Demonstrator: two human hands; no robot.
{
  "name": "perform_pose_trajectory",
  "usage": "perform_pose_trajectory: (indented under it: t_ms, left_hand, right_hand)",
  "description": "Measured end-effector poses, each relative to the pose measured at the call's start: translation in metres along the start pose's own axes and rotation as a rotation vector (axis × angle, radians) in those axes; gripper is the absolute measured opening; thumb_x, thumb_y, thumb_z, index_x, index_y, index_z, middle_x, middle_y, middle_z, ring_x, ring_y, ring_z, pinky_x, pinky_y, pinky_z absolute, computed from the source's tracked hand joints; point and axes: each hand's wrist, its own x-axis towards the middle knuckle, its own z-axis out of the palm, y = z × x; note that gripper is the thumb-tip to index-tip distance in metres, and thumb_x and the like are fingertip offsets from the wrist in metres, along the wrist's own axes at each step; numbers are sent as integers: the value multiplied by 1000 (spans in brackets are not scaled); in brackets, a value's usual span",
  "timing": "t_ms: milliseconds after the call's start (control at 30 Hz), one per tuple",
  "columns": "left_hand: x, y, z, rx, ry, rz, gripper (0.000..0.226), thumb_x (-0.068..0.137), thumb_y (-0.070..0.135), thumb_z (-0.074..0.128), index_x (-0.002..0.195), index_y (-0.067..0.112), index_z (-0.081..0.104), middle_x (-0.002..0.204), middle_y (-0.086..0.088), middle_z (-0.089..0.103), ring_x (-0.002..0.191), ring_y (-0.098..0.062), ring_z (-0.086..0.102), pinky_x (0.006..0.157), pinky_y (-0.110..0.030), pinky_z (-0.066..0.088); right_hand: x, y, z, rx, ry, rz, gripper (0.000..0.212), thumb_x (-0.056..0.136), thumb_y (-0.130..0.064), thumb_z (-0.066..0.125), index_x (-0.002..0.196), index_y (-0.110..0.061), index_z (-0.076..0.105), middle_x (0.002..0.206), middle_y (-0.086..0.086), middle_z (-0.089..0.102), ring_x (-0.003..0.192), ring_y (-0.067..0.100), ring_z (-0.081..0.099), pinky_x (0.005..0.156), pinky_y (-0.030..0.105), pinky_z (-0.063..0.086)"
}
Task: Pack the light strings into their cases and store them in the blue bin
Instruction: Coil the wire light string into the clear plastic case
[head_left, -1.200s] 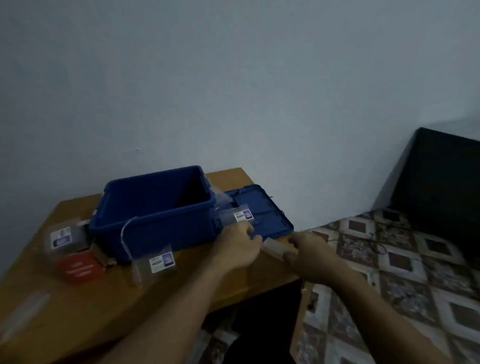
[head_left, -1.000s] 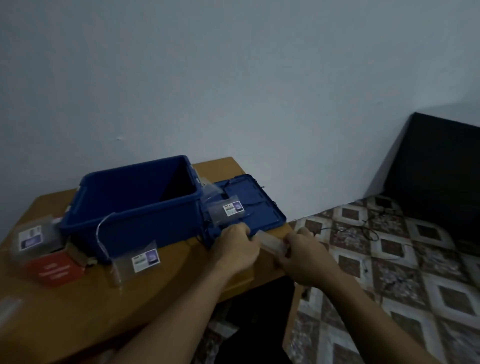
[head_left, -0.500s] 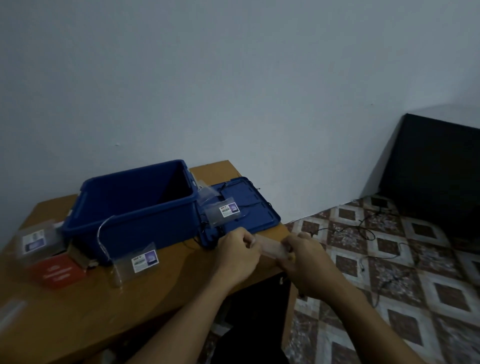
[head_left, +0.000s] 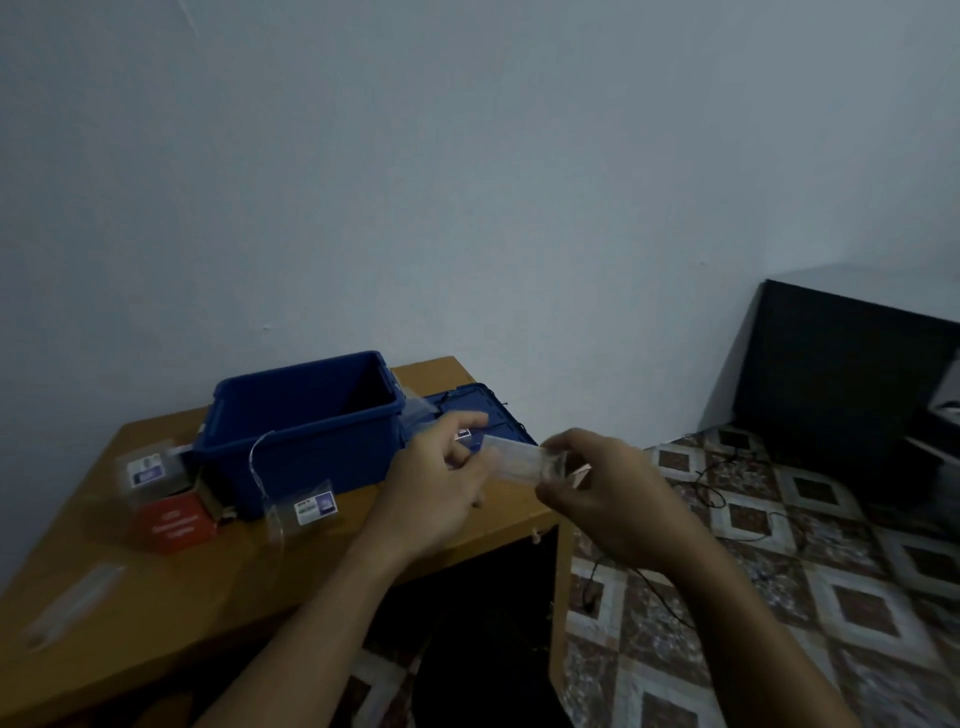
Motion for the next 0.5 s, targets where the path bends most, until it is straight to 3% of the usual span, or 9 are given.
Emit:
perform_pose_trajectory:
  t_ms: [133,333,500]
  left_hand:
    - [-17,20,-8,-36,22,44,19,98,26,59,114,33,66,72,-1,68,64,-9,67,70,-32,54]
    - [-33,39,-12,-121,69,66,13,98,22,58,105,26,68,76,-2,69,62,-11,68,75,-42,57]
    - [-44,47,-15,-158,105,96,13,98,16,59,103,22,69,83,-10,68,61,-12,66,66,-30,58]
  right_hand:
    - [-17,-15,-17,49,7,-29,34,93,-33,69,125,-26,60,105,-8,65,77,12,68,67,35,60]
    - [-35,-26,-30,218,40,-59,32,91,-29,72,121,-23,62,95,-3,67,72,13,71,68,40,61]
    - [-43,-33,-25,590,42,-30,17,96,-25,66,110,-15,66,82,6,71,70,19,72,72,39,62]
